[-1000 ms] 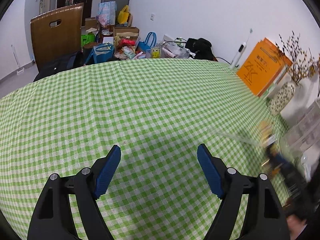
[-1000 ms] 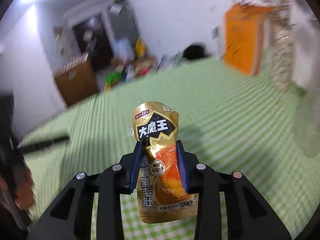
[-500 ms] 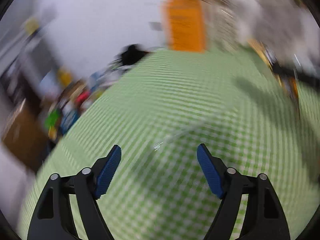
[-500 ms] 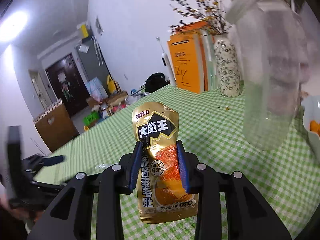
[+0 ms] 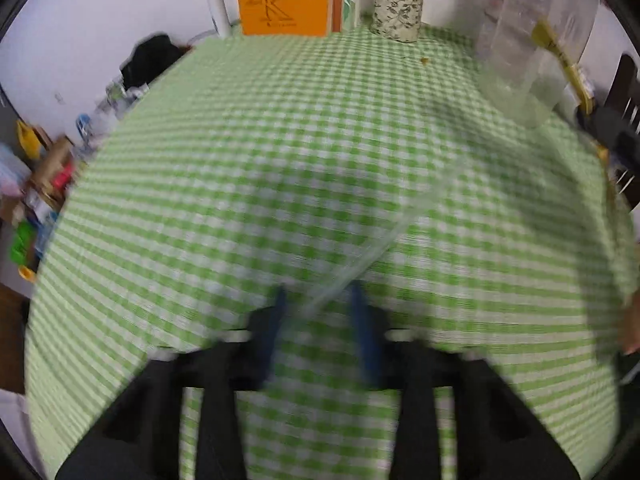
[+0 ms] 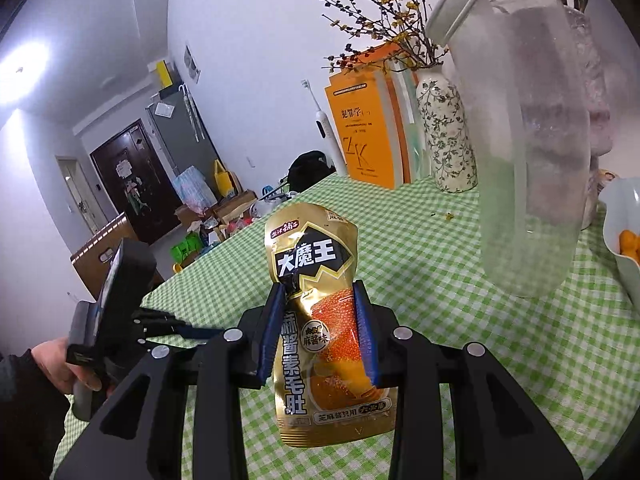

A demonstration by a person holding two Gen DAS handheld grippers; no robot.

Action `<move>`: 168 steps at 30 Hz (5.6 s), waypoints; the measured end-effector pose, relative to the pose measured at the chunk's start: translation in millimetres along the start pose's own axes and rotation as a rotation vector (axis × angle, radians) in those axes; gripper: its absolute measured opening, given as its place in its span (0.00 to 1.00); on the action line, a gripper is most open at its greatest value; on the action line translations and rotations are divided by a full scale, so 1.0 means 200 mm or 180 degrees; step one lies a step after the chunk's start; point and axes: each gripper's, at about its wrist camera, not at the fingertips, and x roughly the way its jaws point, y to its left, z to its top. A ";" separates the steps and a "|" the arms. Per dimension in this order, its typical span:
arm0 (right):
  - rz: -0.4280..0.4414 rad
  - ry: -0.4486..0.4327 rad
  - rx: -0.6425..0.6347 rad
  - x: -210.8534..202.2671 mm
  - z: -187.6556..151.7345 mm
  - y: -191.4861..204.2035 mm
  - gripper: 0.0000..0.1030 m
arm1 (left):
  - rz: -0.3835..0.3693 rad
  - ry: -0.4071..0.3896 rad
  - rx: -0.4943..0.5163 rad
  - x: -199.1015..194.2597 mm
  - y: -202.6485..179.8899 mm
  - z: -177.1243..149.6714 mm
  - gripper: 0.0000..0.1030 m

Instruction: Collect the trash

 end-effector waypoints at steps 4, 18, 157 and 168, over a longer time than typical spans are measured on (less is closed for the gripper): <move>-0.0006 0.0027 0.0024 0.02 0.00 -0.01 0.33 | 0.0113 0.0069 -0.0083 -0.03 -0.10 -0.10 0.05; 0.0340 0.0077 0.0067 -0.03 -0.01 0.08 0.33 | 0.0255 -0.0572 -0.0865 -0.67 -0.44 -0.60 0.03; -0.0663 -0.0483 -0.0792 -1.59 -0.64 0.28 0.77 | 0.0896 -0.2837 -0.0944 -1.55 -1.12 -1.44 0.92; -0.0270 -0.0576 -0.0983 -1.67 -0.85 0.57 0.82 | 0.1232 -0.2849 -0.1170 -1.70 -1.13 -1.81 0.92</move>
